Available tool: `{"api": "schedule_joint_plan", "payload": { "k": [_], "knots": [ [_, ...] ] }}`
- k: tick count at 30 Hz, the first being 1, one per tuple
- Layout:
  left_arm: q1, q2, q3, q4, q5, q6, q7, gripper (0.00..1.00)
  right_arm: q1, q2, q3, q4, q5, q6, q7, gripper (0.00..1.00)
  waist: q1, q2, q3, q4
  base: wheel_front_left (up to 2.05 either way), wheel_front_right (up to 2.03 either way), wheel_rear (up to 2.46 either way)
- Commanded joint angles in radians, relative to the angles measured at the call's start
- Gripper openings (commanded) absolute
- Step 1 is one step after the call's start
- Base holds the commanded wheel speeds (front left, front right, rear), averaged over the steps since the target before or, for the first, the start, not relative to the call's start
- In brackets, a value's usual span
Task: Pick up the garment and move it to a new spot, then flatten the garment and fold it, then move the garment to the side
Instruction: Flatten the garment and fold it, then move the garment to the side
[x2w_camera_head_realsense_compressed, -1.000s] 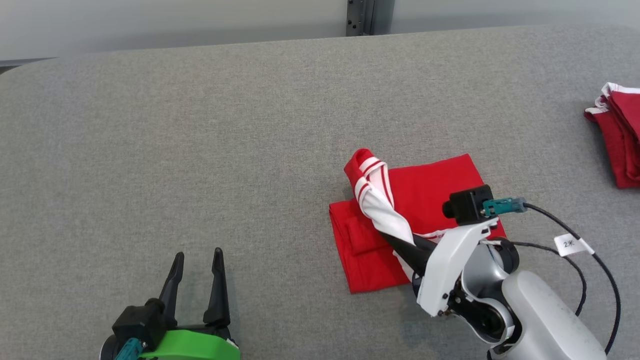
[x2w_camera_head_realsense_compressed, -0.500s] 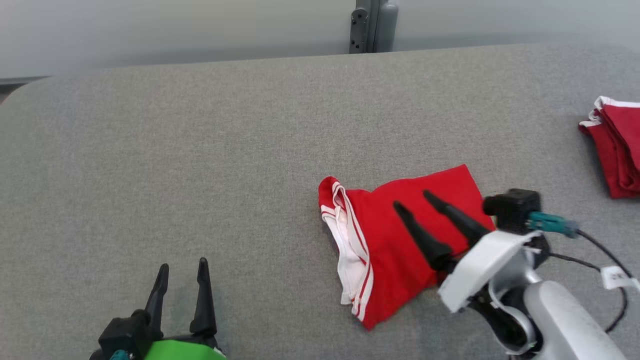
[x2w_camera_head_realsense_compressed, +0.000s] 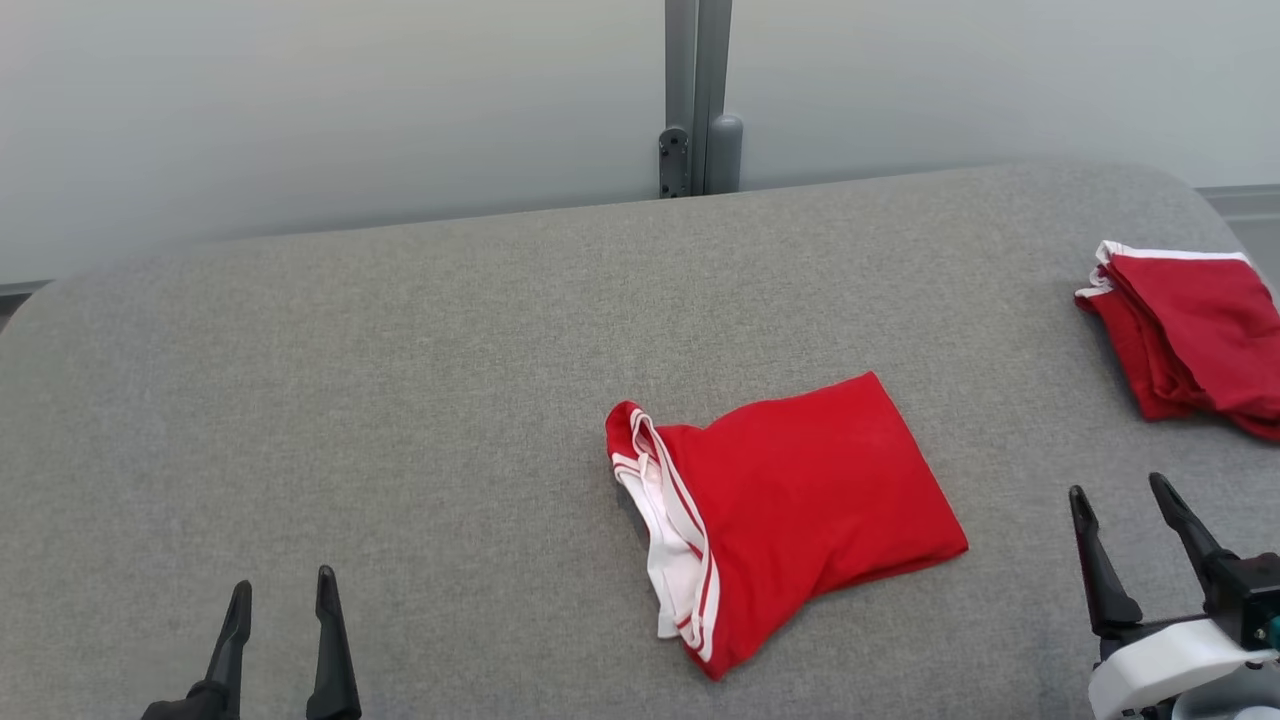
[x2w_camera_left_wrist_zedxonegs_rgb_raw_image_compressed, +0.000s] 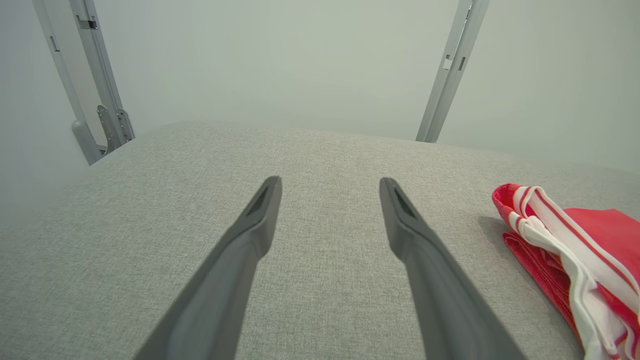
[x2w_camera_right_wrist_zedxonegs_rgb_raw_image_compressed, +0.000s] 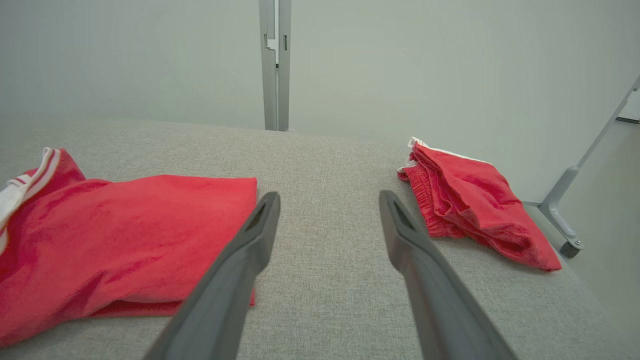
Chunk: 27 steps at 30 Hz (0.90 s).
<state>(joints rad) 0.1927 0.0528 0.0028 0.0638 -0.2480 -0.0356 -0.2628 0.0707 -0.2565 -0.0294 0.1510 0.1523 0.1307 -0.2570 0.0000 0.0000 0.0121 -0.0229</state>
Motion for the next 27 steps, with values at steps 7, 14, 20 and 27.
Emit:
{"api": "schedule_joint_plan", "payload": {
  "k": [7,14,20,27],
  "knots": [
    [0.029,-0.002,0.041,0.003,0.011,-0.019,-0.002,1.00,0.031,0.079,-0.085,0.058,-0.058,0.000,-0.008,1.00,0.0000,0.0000,-0.043,0.009,0.00,0.00,0.00],
    [0.025,-0.002,0.038,0.008,-0.006,-0.012,-0.002,1.00,0.042,0.114,-0.121,0.067,-0.069,0.000,-0.008,1.00,0.0000,0.0000,-0.042,0.021,0.00,0.00,0.00],
    [0.021,-0.001,0.036,0.005,-0.009,-0.014,-0.002,1.00,0.012,0.125,-0.123,0.063,-0.052,0.000,-0.009,1.00,0.0000,0.0000,-0.033,0.022,0.00,0.00,0.00],
    [-0.004,-0.002,0.026,-0.001,-0.003,-0.023,-0.002,1.00,-0.093,0.079,-0.022,0.122,0.030,0.000,-0.008,1.00,0.0000,0.0000,-0.005,0.039,0.00,0.00,0.00]
  ]
}}
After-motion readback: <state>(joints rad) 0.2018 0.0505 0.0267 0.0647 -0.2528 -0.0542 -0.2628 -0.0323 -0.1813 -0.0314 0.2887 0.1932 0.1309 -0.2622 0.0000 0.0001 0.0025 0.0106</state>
